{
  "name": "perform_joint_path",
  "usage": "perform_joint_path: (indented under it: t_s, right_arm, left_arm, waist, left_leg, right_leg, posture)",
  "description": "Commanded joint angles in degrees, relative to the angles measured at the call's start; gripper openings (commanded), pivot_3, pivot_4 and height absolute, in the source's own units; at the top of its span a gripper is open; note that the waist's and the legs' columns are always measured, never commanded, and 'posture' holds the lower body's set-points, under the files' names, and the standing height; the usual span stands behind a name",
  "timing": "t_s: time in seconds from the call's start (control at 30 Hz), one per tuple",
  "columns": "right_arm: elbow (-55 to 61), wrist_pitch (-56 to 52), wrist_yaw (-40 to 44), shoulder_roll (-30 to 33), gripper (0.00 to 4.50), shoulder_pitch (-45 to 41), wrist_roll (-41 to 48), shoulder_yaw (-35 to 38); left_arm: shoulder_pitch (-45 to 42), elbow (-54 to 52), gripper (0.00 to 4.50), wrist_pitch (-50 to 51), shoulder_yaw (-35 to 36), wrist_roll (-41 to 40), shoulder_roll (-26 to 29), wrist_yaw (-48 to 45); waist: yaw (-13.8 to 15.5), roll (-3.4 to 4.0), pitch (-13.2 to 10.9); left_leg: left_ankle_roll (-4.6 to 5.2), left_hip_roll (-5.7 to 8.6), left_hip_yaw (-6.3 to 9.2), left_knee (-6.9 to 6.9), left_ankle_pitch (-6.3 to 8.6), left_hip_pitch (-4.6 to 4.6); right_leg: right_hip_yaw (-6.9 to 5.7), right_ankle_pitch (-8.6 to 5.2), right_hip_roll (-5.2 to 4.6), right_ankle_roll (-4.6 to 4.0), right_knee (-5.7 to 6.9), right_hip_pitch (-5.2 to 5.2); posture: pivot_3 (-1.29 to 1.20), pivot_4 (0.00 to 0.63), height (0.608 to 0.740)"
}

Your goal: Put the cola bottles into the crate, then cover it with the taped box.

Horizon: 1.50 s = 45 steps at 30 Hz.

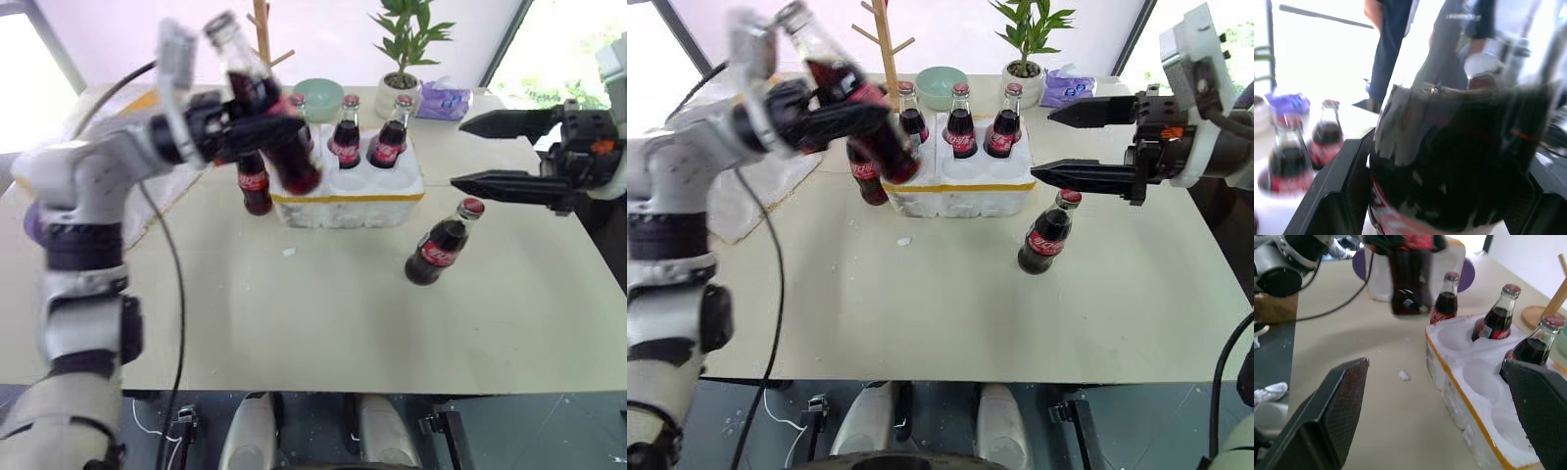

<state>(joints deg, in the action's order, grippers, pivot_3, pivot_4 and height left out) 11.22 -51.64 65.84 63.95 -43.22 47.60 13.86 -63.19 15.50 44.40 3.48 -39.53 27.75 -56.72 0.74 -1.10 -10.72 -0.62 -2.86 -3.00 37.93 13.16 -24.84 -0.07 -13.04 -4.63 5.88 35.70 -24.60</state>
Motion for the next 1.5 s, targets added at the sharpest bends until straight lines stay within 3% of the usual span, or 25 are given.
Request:
perform_joint_path:
  t_s: [0.03,0.33,0.6,0.73,0.83,0.93,1.07,1.17,1.3,1.5]
  right_arm:
    - [1.35,1.29,-1.89,-0.04,4.50,0.02,0.10,2.80]
    - [1.60,2.55,-6.24,-0.08,4.50,3.72,-1.04,4.97]
    - [2.02,3.94,-7.82,-0.69,4.50,7.25,-2.12,5.07]
    - [1.77,4.85,-7.85,-0.95,4.50,7.31,-2.80,4.21]
    - [1.33,5.16,-7.86,-1.10,4.50,6.94,-3.06,3.78]
    - [1.25,5.39,-7.84,-1.17,4.50,7.06,-3.32,3.73]
    - [1.39,5.04,-7.74,-1.26,4.50,7.80,-3.09,4.61]
    - [1.36,5.44,-7.65,-1.49,4.50,8.52,-3.41,4.70]
    - [1.24,5.67,-7.82,-1.84,4.50,8.40,-3.61,4.45]
    - [0.97,6.13,-7.69,-2.53,4.50,7.44,-3.81,3.30]
  left_arm:
    - [-5.85,7.59,3.18,-9.53,-1.84,7.69,-4.84,5.52]
    - [-8.04,22.91,3.18,-24.63,-8.42,20.95,-13.86,6.30]
    - [-9.09,36.59,3.18,-31.12,-9.34,28.49,-19.60,11.19]
    - [-8.75,37.61,4.45,-32.21,-8.95,30.18,-20.10,11.28]
    - [-5.84,30.75,4.45,-30.54,-8.04,28.38,-18.26,7.30]
    - [-0.20,16.16,4.45,-24.24,-5.51,22.46,-14.16,1.49]
    - [8.89,-5.65,4.45,-8.92,0.16,11.37,-4.68,-2.38]
    - [16.32,-16.80,4.45,-3.03,4.10,5.84,3.40,-4.49]
    - [21.75,-16.57,4.45,-3.25,6.61,11.01,8.92,4.27]
    - [25.12,-9.51,4.45,-10.93,5.48,19.28,9.02,14.09]
  waist:
    - [-0.23,0.00,0.00]
    - [-0.38,0.00,-0.01]
    - [0.02,0.00,-0.02]
    - [-0.07,0.01,-0.01]
    - [-0.12,0.02,-0.01]
    - [-0.42,0.02,0.00]
    - [-0.91,0.04,-0.01]
    - [-1.44,0.06,0.00]
    - [-0.89,0.07,0.01]
    - [-0.26,0.05,0.01]
  left_leg:
    - [0.00,0.00,-0.01,0.02,0.00,-0.02]
    - [0.04,-0.01,0.01,0.01,0.02,-0.28]
    - [0.05,0.02,0.03,0.21,0.02,-0.56]
    - [0.05,0.02,0.04,0.20,0.02,-0.56]
    - [0.05,0.01,0.04,0.20,0.02,-0.53]
    - [0.05,0.00,0.04,0.18,0.02,-0.53]
    - [0.04,-0.04,0.08,0.14,0.01,-0.52]
    - [0.04,-0.05,0.12,0.14,0.01,-0.50]
    - [0.01,-0.03,0.13,0.19,0.00,-0.42]
    - [0.00,-0.01,0.10,0.30,-0.01,-0.28]
  right_leg:
    - [0.01,0.01,0.00,0.02,-0.01,0.00]
    - [0.02,0.01,0.03,0.08,0.35,-0.46]
    - [0.02,0.02,-0.01,0.09,0.35,-0.63]
    - [0.02,0.02,0.00,0.09,0.36,-0.64]
    - [0.02,0.02,0.00,0.09,0.39,-0.64]
    - [0.03,0.02,0.00,0.09,0.42,-0.66]
    - [0.03,0.02,0.04,0.09,0.51,-0.71]
    - [0.02,0.02,0.03,0.09,0.52,-0.67]
    - [-0.01,0.01,0.01,0.07,0.49,-0.51]
    - [0.00,-0.07,-0.01,-0.08,0.39,-0.29]
  posture:
    - [0.00,0.150,0.740]
    - [0.00,0.150,0.740]
    - [0.00,0.150,0.740]
    - [0.00,0.150,0.740]
    - [0.00,0.150,0.740]
    - [0.00,0.150,0.740]
    - [0.00,0.150,0.740]
    - [0.00,0.150,0.740]
    - [0.00,0.150,0.740]
    - [0.00,0.150,0.740]
